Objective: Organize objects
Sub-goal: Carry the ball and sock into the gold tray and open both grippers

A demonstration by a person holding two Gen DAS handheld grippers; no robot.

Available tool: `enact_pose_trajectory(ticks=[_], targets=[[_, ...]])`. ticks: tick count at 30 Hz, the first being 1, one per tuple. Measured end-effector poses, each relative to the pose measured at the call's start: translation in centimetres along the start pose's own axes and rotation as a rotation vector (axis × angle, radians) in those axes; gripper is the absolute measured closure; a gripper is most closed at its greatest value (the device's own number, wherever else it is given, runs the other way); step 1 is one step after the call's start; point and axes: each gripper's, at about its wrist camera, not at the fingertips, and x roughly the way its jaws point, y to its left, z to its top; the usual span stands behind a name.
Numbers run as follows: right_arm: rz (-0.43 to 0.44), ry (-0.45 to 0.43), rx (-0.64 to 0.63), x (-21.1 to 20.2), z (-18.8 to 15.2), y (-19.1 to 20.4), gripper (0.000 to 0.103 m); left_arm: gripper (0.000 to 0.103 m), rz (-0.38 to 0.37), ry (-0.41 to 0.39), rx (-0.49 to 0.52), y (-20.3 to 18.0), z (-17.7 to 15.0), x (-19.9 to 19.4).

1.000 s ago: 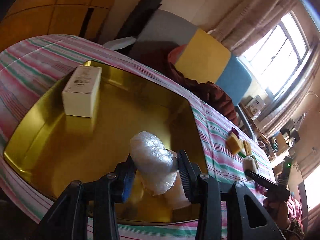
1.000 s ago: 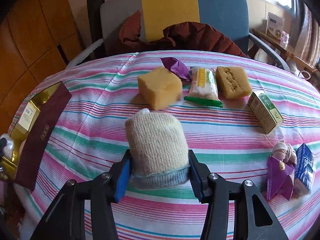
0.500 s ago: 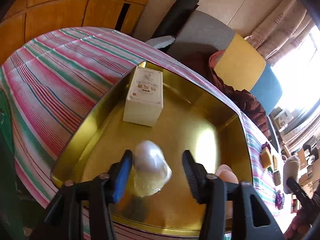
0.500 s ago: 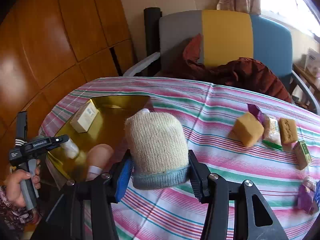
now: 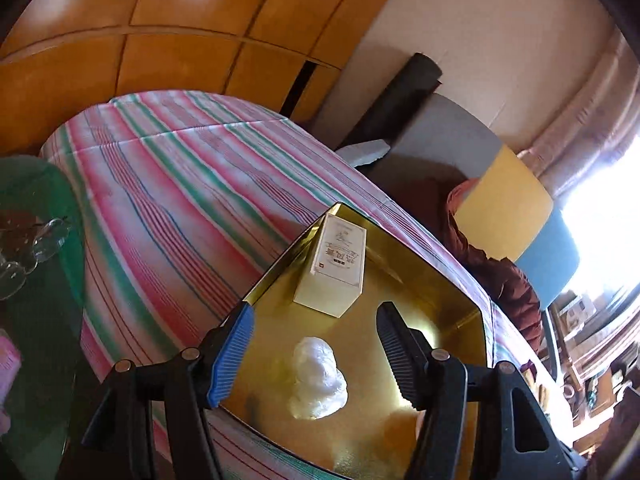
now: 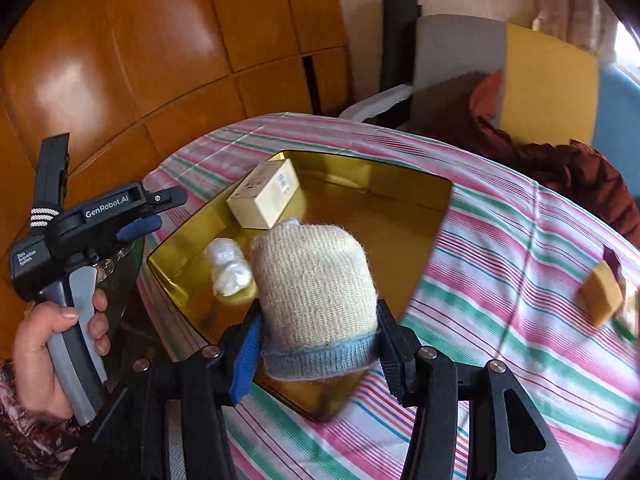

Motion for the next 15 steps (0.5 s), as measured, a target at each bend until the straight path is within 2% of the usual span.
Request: enact_pose_trajectory(ticks=[6, 15], targets=[[0.019, 0.056, -0.016, 4.1, 2.4, 2.5, 0.050, 0.038, 0.010, -0.005, -0.053, 0.9, 0.6, -0.2], [-0.014, 0.122, -0.046, 9.7, 4.1, 4.6, 0.050, 0.038, 0.004, 0.018, -0.083, 1.2, 0.3, -0.2]])
